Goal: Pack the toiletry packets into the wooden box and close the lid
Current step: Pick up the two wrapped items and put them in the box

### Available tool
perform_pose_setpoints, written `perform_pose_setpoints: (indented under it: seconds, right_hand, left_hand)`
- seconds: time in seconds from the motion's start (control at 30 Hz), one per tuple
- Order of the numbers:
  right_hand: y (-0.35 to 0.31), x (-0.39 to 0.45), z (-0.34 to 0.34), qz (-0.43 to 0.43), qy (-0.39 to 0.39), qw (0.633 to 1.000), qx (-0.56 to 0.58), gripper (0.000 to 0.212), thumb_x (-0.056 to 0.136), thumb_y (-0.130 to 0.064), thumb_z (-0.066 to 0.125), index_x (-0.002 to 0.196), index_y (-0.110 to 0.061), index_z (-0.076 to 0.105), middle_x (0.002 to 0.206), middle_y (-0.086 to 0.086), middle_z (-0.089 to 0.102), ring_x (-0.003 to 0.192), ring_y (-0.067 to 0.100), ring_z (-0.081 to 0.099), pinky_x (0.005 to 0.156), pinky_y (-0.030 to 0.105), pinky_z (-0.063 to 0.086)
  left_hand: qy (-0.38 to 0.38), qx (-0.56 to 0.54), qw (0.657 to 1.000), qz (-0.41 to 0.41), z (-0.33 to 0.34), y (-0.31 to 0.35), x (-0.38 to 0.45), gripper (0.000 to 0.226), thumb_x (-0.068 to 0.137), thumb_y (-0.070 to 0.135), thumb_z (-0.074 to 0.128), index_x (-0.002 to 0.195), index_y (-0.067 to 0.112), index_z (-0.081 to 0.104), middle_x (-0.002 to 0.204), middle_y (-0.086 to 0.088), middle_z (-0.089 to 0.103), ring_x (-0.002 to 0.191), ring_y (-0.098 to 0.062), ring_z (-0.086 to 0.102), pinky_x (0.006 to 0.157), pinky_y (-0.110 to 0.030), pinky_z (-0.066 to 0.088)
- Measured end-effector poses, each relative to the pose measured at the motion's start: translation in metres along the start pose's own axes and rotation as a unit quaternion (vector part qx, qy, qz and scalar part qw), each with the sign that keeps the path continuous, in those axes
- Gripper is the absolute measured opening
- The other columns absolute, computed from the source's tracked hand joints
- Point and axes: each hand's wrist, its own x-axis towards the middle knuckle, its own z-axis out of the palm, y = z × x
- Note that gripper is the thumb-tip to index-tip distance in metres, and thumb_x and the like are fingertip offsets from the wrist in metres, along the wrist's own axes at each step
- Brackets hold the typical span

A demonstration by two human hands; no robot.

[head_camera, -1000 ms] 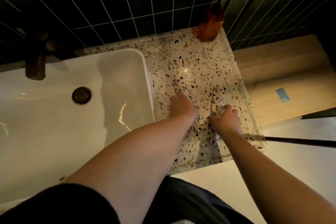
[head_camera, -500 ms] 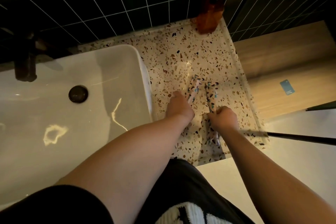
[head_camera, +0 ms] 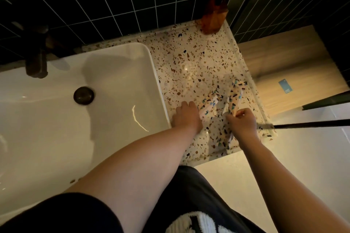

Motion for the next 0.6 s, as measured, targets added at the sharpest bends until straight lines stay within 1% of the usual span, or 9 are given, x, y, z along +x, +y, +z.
perform_pose_setpoints:
  seconds: [0.07, 0.13, 0.2, 0.3, 0.37, 0.43, 0.47, 0.53, 0.6]
  right_hand:
    - [0.001, -0.011, -0.004, -0.002, 0.007, 1.0, 0.005, 0.026, 0.08, -0.028, 0.072, 0.091, -0.014, 0.053, 0.092, 0.01, 0.063, 0.089, 0.032, 0.063, 0.081, 0.05, 0.057]
    - [0.001, -0.019, -0.008, -0.016, 0.014, 1.0, 0.007, 0.029, 0.08, -0.029, 0.073, 0.094, -0.014, 0.054, 0.089, 0.007, 0.063, 0.089, 0.031, 0.064, 0.081, 0.049, 0.057]
    - [-0.001, -0.026, -0.013, -0.029, 0.015, 0.999, 0.015, 0.034, 0.079, -0.031, 0.076, 0.099, -0.016, 0.053, 0.09, 0.002, 0.064, 0.088, 0.026, 0.064, 0.083, 0.048, 0.057]
    - [-0.011, -0.038, -0.02, -0.062, 0.002, 0.998, 0.024, 0.041, 0.077, -0.034, 0.077, 0.107, -0.021, 0.051, 0.095, -0.002, 0.066, 0.089, 0.022, 0.065, 0.083, 0.048, 0.058]
    - [-0.022, -0.047, -0.022, -0.092, 0.002, 0.995, 0.03, 0.038, 0.078, -0.033, 0.078, 0.104, -0.016, 0.055, 0.096, 0.0, 0.068, 0.089, 0.023, 0.067, 0.08, 0.049, 0.059]
    - [-0.036, -0.058, -0.022, -0.116, -0.008, 0.992, 0.053, 0.034, 0.079, -0.03, 0.079, 0.1, -0.012, 0.059, 0.095, 0.004, 0.071, 0.087, 0.022, 0.069, 0.077, 0.046, 0.06]
    - [-0.044, -0.064, -0.02, -0.129, -0.015, 0.989, 0.064, 0.032, 0.08, -0.029, 0.079, 0.098, -0.011, 0.061, 0.093, 0.005, 0.072, 0.085, 0.021, 0.07, 0.075, 0.044, 0.061]
    - [-0.061, -0.082, -0.013, -0.162, -0.029, 0.983, 0.078, 0.028, 0.08, -0.029, 0.079, 0.092, -0.011, 0.062, 0.086, 0.004, 0.072, 0.075, 0.015, 0.07, 0.068, 0.036, 0.059]
    - [-0.078, -0.104, -0.001, -0.19, -0.061, 0.975, 0.096, 0.019, 0.083, -0.027, 0.077, 0.085, -0.015, 0.062, 0.077, 0.0, 0.069, 0.062, 0.006, 0.066, 0.059, 0.026, 0.054]
  left_hand:
    - [0.0, 0.035, 0.999, 0.013, 0.005, -0.002, -0.002, 0.058, 0.09, 0.012, 0.065, 0.141, 0.006, 0.038, 0.132, -0.018, 0.05, 0.122, -0.036, 0.049, 0.093, -0.047, 0.046]
    - [-0.03, 0.02, 0.999, 0.005, 0.008, -0.004, -0.001, 0.053, 0.09, 0.003, 0.06, 0.14, 0.005, 0.043, 0.127, -0.017, 0.056, 0.115, -0.033, 0.056, 0.093, -0.043, 0.051]
    - [-0.069, -0.047, 0.996, -0.006, 0.009, -0.005, -0.004, 0.036, 0.093, 0.003, 0.052, 0.129, 0.006, 0.056, 0.12, -0.011, 0.062, 0.101, -0.025, 0.062, 0.083, -0.036, 0.055]
    - [-0.084, -0.172, 0.981, -0.015, 0.0, 0.0, -0.016, 0.031, 0.096, 0.011, 0.049, 0.127, 0.009, 0.054, 0.117, -0.009, 0.061, 0.09, -0.022, 0.06, 0.062, -0.029, 0.047]
    - [-0.064, -0.259, 0.964, -0.008, -0.017, 0.004, -0.028, 0.038, 0.097, 0.013, 0.048, 0.136, 0.009, 0.048, 0.126, -0.011, 0.059, 0.088, -0.02, 0.058, 0.059, -0.027, 0.045]
    - [-0.026, -0.368, 0.929, 0.01, -0.043, -0.002, -0.046, 0.042, 0.098, 0.014, 0.048, 0.141, 0.012, 0.045, 0.119, -0.011, 0.065, 0.074, -0.017, 0.064, 0.05, -0.025, 0.049]
    - [-0.002, -0.416, 0.909, 0.027, -0.057, -0.011, -0.057, 0.038, 0.099, 0.017, 0.05, 0.137, 0.015, 0.049, 0.108, -0.009, 0.07, 0.066, -0.015, 0.067, 0.047, -0.027, 0.052]
    - [0.054, -0.456, 0.887, 0.058, -0.08, -0.042, -0.079, 0.017, 0.101, 0.025, 0.053, 0.116, 0.019, 0.059, 0.088, -0.002, 0.07, 0.06, -0.01, 0.069, 0.052, -0.034, 0.059]
    - [0.095, -0.467, 0.877, 0.06, -0.098, -0.08, -0.1, 0.011, 0.101, 0.032, 0.056, 0.098, 0.023, 0.062, 0.082, -0.005, 0.07, 0.063, -0.017, 0.071, 0.06, -0.044, 0.062]
